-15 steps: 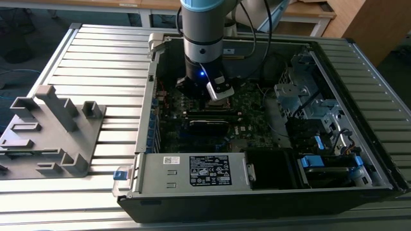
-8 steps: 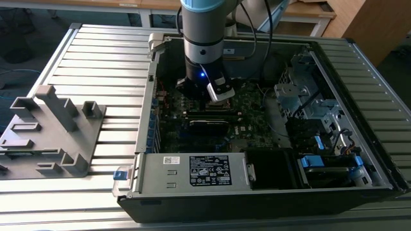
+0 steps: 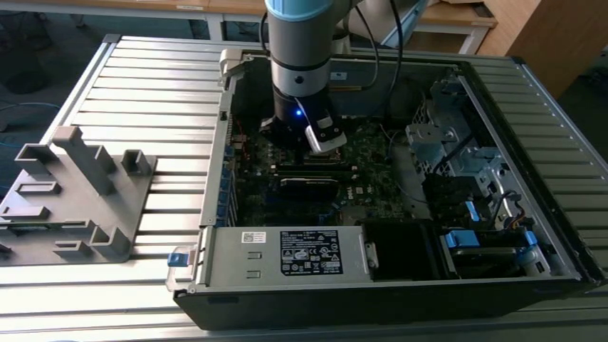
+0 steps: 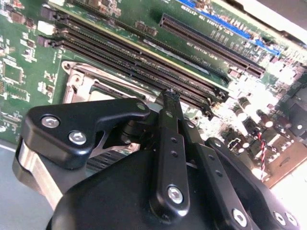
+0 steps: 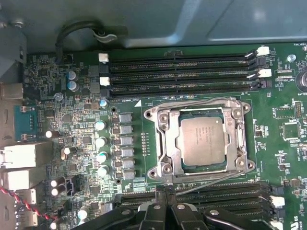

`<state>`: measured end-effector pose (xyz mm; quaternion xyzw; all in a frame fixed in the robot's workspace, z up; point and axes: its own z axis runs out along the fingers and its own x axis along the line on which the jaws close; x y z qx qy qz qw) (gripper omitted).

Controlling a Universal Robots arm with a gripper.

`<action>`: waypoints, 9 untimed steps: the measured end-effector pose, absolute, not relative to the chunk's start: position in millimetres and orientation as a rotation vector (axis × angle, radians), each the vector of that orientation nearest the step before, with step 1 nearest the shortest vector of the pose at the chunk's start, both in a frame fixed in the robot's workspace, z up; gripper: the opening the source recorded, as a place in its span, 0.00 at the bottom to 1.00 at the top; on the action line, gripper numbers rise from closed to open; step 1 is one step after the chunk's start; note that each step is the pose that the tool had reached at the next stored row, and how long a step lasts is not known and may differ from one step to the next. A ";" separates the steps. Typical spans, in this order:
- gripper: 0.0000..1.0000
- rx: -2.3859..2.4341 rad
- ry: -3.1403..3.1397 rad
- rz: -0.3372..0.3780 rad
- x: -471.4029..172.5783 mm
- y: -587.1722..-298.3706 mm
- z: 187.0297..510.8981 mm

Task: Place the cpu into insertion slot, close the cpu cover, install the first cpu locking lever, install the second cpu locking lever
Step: 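Install the second cpu locking lever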

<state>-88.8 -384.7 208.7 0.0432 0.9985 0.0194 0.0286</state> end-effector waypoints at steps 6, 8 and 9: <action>0.10 0.134 3.081 0.086 -91.8 -384.7 203.1; 0.10 0.134 3.081 0.091 -92.0 -384.7 202.1; 0.10 0.134 3.081 0.093 -92.0 -384.7 201.9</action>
